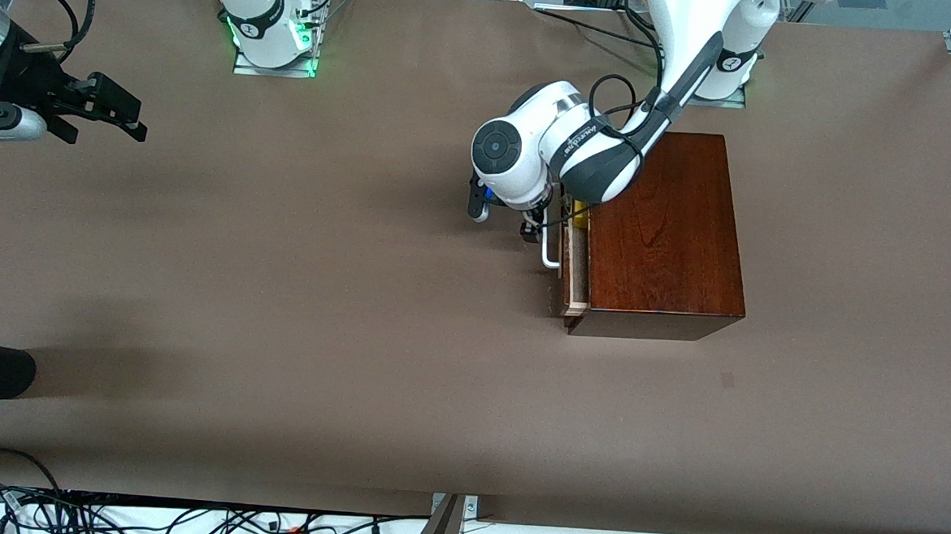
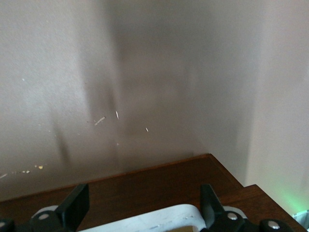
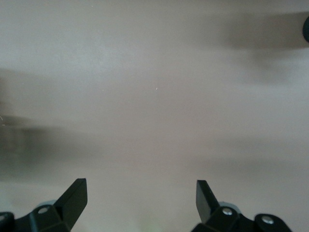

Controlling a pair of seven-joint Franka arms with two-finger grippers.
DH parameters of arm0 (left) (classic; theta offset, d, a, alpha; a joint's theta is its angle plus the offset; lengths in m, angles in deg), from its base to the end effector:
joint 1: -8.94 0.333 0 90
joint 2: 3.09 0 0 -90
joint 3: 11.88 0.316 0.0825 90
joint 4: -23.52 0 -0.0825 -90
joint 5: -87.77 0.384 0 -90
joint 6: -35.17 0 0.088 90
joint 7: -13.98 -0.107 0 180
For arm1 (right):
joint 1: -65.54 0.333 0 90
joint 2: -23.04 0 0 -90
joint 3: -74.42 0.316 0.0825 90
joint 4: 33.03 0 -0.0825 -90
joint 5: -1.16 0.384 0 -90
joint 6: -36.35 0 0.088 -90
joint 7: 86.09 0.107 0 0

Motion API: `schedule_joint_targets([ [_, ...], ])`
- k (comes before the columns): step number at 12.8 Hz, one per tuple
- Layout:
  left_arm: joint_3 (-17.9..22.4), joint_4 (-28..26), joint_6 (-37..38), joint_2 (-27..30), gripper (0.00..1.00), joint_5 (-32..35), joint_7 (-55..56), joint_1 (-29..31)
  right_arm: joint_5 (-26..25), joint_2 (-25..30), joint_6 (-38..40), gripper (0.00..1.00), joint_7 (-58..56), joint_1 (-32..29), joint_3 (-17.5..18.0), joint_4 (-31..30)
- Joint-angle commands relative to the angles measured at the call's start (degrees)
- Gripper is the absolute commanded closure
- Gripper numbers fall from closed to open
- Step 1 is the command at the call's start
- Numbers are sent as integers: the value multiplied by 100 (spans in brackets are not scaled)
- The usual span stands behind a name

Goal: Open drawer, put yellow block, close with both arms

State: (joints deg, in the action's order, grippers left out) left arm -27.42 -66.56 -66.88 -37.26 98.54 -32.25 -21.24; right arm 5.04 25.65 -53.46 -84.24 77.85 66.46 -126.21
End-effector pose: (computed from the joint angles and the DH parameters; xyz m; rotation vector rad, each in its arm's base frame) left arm 0.4816 -0.4403 0.2785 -2.0739 2.2704 0.5637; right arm 0.5376 0.0464 0.6230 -3.0676 -0.0669 0.0271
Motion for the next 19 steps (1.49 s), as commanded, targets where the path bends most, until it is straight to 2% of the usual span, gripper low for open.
schedule_joint_targets([
  [1, 165, 70, 71, 86, 0, 444, -563, 347, -80, 55, 209, 0, 87, -254, 93, 45],
  [3, 165, 61, 97, 86, 0, 462, -589, 390, -80, 11, 227, 0, -9, -518, 207, 62],
  [5, 165, 61, 106, 78, 0, 462, -598, 417, -351, -67, 192, 0, -27, -537, 277, 97],
  [7, 173, 61, 97, 60, 0, 470, -598, 426, -624, -112, 87, 0, -36, -537, 610, 150],
  [9, 200, 61, 97, 51, 0, 558, -589, 417, -625, -156, 25, 0, 51, -528, 681, 124],
  [13, 200, 53, 97, 51, 0, 690, -589, 417, -424, -130, 60, 0, -10, -545, 682, 124],
  [19, 200, 35, 106, 51, 0, 699, -589, 479, -406, -94, 236, 0, -45, -537, 699, 106],
])
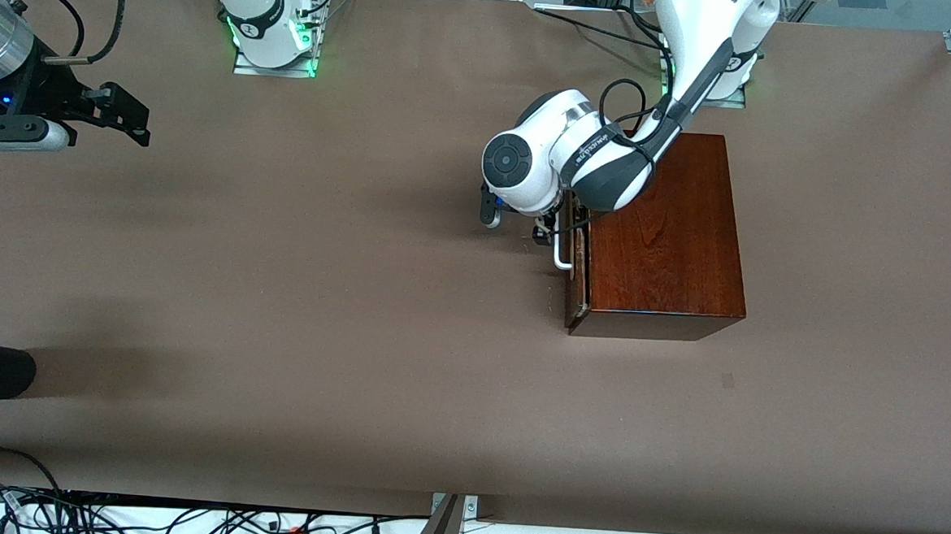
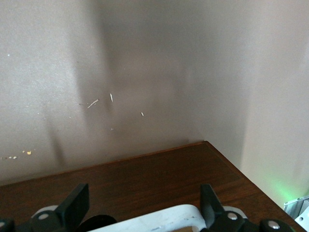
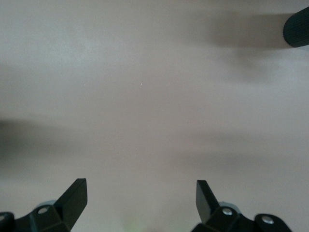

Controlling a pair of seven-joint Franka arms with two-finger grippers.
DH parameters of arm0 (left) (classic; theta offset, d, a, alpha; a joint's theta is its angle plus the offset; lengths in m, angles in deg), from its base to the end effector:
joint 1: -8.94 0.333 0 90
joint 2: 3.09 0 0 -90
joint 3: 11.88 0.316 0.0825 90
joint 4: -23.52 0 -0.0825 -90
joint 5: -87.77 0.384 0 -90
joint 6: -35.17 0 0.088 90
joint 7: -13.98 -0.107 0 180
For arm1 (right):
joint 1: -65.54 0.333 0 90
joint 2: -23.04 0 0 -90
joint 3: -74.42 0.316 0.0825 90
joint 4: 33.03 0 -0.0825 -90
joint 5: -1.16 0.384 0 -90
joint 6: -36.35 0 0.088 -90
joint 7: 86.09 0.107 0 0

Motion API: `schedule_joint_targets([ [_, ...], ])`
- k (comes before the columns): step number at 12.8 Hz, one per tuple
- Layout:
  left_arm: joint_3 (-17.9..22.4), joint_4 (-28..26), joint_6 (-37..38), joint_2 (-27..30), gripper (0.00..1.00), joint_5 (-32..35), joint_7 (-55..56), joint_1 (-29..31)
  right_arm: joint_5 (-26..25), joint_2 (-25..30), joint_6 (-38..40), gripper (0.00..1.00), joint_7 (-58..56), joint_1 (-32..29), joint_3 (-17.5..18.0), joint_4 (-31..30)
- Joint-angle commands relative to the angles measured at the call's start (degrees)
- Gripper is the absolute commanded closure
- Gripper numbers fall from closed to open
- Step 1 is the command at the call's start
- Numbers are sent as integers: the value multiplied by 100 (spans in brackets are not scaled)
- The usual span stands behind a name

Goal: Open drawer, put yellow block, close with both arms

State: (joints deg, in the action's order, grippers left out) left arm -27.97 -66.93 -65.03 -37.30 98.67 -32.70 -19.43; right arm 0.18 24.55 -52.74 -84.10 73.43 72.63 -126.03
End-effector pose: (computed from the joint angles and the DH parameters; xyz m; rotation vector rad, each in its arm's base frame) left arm 0.4874 -0.4248 0.2749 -2.0868 2.2553 0.6234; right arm 0.5407 0.0557 0.6130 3.1197 0.1121 -0.0635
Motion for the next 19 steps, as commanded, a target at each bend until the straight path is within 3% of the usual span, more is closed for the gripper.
schedule_joint_targets([
  [1, 255, 71, -79, 46, 0, 686, -545, 314, 81, 16, 208, 0, -58, -95, 73, 89],
  [15, 212, 141, -18, 99, 0, 651, -545, 341, 177, 69, 323, 0, -67, -95, 47, 115],
  [17, 115, 220, -9, 256, 0, 302, -379, 332, 186, 69, 305, 0, -67, -95, 12, 115],
  [19, 115, 483, 139, 432, 0, -480, -45, 349, 186, 69, 296, 0, -76, -95, -6, 115],
])
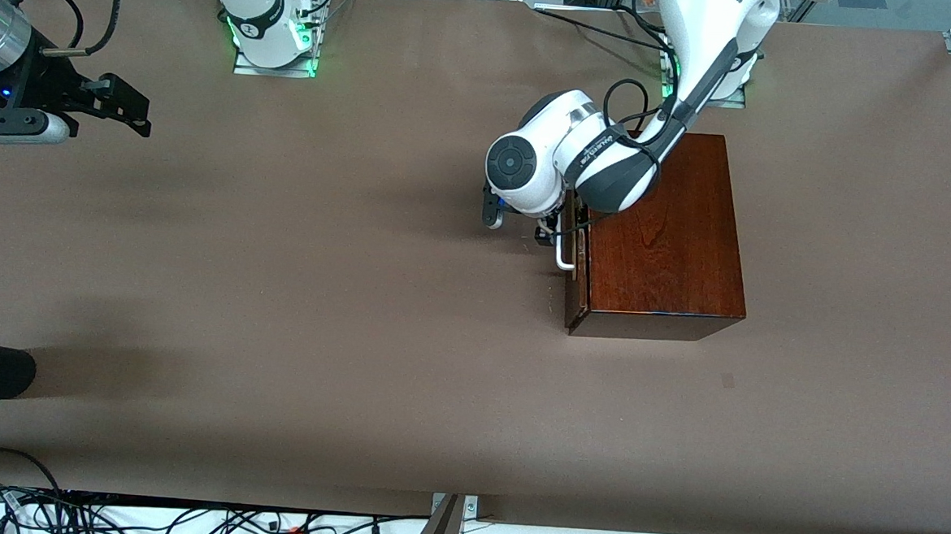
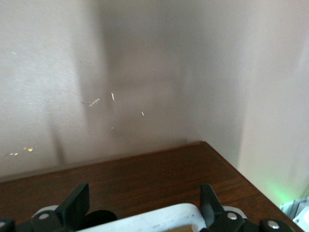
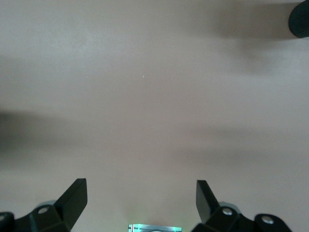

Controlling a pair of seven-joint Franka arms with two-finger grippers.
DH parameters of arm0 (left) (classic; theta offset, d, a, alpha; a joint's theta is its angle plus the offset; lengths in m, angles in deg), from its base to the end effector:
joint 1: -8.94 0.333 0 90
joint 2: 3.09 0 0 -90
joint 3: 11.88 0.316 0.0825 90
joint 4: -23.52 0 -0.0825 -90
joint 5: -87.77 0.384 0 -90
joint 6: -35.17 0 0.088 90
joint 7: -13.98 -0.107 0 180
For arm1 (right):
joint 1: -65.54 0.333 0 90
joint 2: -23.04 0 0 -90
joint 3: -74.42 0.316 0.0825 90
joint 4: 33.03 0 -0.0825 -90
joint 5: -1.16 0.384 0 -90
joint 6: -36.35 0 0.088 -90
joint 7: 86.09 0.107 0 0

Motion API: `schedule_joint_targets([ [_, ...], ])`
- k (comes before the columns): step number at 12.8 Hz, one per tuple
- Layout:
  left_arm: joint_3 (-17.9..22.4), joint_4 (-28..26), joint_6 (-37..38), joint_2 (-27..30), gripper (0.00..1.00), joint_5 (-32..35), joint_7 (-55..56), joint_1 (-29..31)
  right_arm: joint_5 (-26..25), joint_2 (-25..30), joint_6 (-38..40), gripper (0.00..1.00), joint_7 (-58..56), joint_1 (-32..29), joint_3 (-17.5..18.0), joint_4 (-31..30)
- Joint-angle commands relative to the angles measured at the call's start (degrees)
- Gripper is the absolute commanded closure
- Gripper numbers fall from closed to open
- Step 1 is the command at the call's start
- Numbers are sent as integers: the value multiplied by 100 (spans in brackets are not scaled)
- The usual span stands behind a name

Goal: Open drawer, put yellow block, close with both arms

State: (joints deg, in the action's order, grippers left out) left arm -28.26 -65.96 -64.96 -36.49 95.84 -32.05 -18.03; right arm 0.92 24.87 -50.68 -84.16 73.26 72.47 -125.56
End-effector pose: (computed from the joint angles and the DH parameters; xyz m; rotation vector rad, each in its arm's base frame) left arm 0.4973 -0.4205 0.2911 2.1298 -2.1831 -0.5719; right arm 0.5357 0.0534 0.6169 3.1308 0.1049 -0.0998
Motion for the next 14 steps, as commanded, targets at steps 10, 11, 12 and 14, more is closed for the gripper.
schedule_joint_targets([
  [10, 423, 1874, 1672, 1211, 0, -807, 2071, 1089, 129, 54, 213, 0, -105, -78, 10, 76],
  [11, 677, 1856, 1672, 1369, 0, -833, 2080, 1081, 138, 54, 213, 0, -105, -78, 2, 76],
  [12, 967, 1760, 1654, 1554, 0, -842, 2089, 1098, 138, 54, 222, 0, -105, -78, 2, 76],
  [14, 1434, 1383, 1261, 1923, 0, -851, 2168, 1124, 130, 71, 266, 0, -114, -78, -25, 85],
])
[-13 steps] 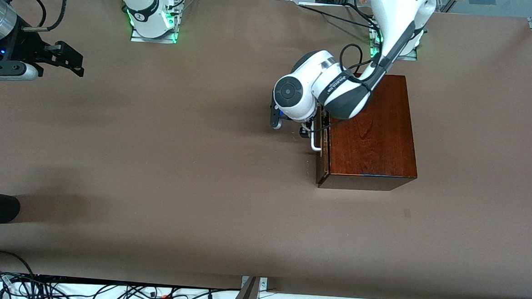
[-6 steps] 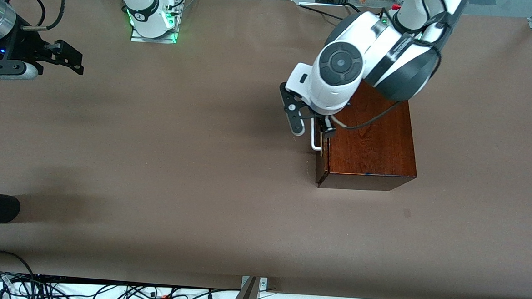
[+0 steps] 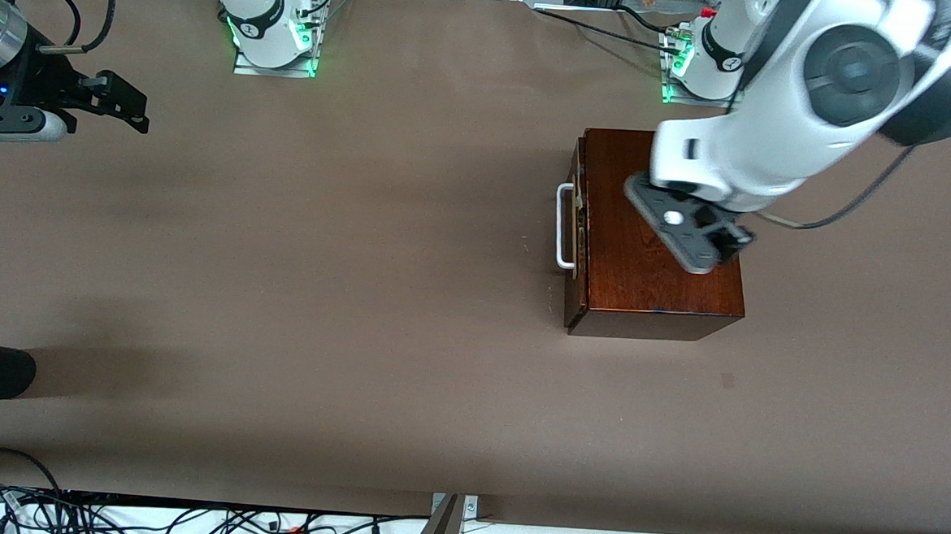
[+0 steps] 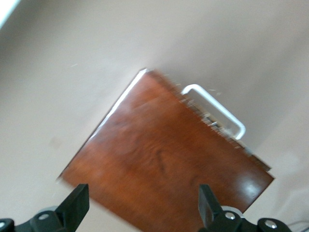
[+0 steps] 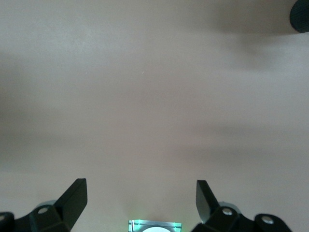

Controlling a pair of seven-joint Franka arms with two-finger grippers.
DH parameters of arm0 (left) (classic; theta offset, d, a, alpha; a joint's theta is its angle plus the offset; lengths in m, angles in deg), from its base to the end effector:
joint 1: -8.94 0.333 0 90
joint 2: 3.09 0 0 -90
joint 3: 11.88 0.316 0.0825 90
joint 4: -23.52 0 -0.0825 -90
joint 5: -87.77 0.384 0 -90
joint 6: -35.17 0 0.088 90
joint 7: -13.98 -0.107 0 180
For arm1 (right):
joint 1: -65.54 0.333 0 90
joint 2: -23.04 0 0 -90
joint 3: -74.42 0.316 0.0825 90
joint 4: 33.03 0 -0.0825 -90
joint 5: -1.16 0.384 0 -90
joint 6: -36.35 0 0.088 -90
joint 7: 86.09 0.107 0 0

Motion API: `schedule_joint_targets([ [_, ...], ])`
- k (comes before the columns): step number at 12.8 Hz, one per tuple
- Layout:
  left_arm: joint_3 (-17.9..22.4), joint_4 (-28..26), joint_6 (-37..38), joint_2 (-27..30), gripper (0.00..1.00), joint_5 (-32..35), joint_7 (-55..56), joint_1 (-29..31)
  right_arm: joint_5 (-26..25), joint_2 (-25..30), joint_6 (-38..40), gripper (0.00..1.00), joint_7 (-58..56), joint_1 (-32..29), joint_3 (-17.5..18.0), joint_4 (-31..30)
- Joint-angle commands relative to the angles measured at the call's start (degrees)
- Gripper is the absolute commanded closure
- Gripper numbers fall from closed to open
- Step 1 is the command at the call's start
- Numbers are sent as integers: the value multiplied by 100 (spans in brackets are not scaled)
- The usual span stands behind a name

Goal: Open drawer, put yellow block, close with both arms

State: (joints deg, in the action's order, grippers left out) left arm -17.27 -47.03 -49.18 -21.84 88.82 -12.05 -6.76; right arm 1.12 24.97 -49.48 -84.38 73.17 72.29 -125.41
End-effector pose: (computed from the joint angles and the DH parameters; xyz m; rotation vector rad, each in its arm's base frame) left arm 0.6024 -0.2187 0.5794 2.8657 -1.2416 -0.1319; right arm 0.5331 0.0509 0.6173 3.1328 0.1037 -0.1263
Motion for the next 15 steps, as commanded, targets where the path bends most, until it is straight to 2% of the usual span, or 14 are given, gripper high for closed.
schedule_joint_targets([
  [1, 510, -730, -545, 625, 0, -158, 325, 58, 119, 97, 137, 0, -92, -68, -33, 62],
  [4, 556, -1538, -1195, 1266, 0, -149, 1657, 453, 119, 106, 128, 0, -92, -68, -51, 71],
  [6, 573, -1934, -1294, 1557, 0, -149, 2459, 691, 119, 106, 146, 0, -92, -68, -42, 71],
  [10, 758, -2874, -1707, 2076, 0, -96, 2612, 1008, 119, 106, 189, 0, -109, -68, -60, 71],
  [15, 846, -2938, -1637, 2077, 0, -87, 2612, 1087, 119, 123, 225, 0, -285, -68, -139, 71],
])
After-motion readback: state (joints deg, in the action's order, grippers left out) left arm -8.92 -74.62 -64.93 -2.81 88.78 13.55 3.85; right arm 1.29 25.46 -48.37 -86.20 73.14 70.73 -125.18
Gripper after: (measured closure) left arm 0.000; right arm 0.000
